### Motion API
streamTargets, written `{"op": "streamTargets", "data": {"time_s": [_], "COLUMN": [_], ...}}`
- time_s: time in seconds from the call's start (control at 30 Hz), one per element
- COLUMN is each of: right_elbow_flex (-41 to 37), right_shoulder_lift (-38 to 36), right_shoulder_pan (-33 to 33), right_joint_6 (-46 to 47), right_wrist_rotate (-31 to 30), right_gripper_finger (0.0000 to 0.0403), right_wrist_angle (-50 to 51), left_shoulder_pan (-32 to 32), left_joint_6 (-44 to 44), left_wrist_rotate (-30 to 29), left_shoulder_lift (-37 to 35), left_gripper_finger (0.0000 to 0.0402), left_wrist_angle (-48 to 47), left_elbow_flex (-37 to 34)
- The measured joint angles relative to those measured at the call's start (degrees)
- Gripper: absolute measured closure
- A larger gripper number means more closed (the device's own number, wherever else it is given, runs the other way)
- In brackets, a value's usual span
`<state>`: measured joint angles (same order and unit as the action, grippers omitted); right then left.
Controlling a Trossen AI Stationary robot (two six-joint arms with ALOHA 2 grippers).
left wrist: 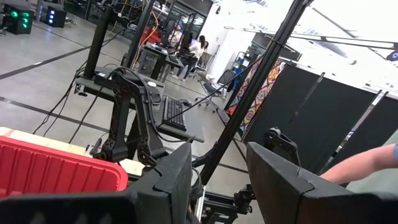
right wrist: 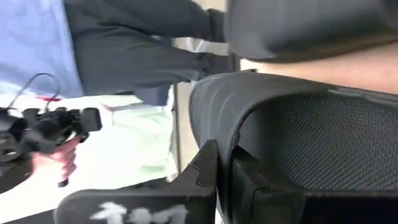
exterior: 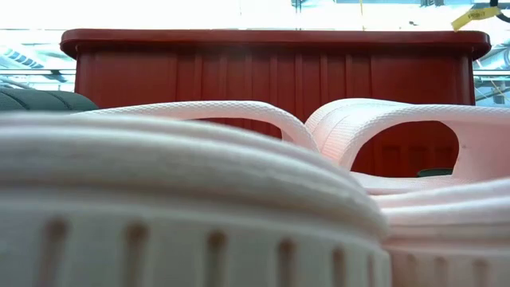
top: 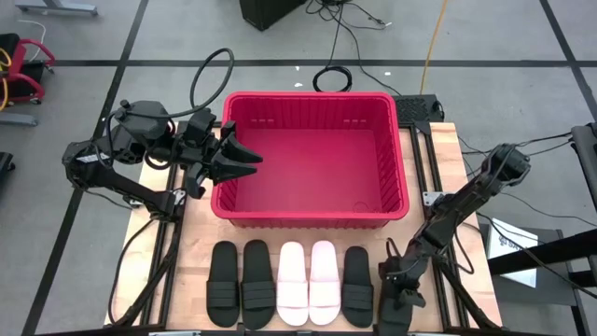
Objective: Pick and place slides into bin
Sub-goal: Put the black slipper into the red bin
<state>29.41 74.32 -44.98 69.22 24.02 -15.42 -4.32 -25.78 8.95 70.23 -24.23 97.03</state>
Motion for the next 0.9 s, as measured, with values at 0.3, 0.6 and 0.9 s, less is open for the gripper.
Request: {"op": "streamTargets", "data": {"time_s": [0.3,0.6,0.9], "right_elbow_flex": [0.0,0.0,0.0], "right_shoulder_lift": [-7.1,-13.07,-13.57], "right_shoulder_pan": [1.98,4.69,8.11], "right_joint_6": [1.88,5.45,7.61], "right_wrist_rotate": [0.23,0.18,-1.51], "right_gripper_finger": [0.0399,0.0399,0.0399], "right_wrist_angle": [-0.46,-9.68,-26.37], "left_shoulder_pan": [0.0,0.0,0.0], "left_joint_6": [1.1,1.14,1.15], "left_wrist_rotate": [-0.01,-0.02,-0.04], "left_shoulder_lift": [0.0,0.01,0.0], "left_gripper_finger": [0.0249,0.0249,0.0249], "left_wrist_angle": [-0.02,-0.02,-0.02], "left_elbow_flex": [0.0,0.0,0.0]}}
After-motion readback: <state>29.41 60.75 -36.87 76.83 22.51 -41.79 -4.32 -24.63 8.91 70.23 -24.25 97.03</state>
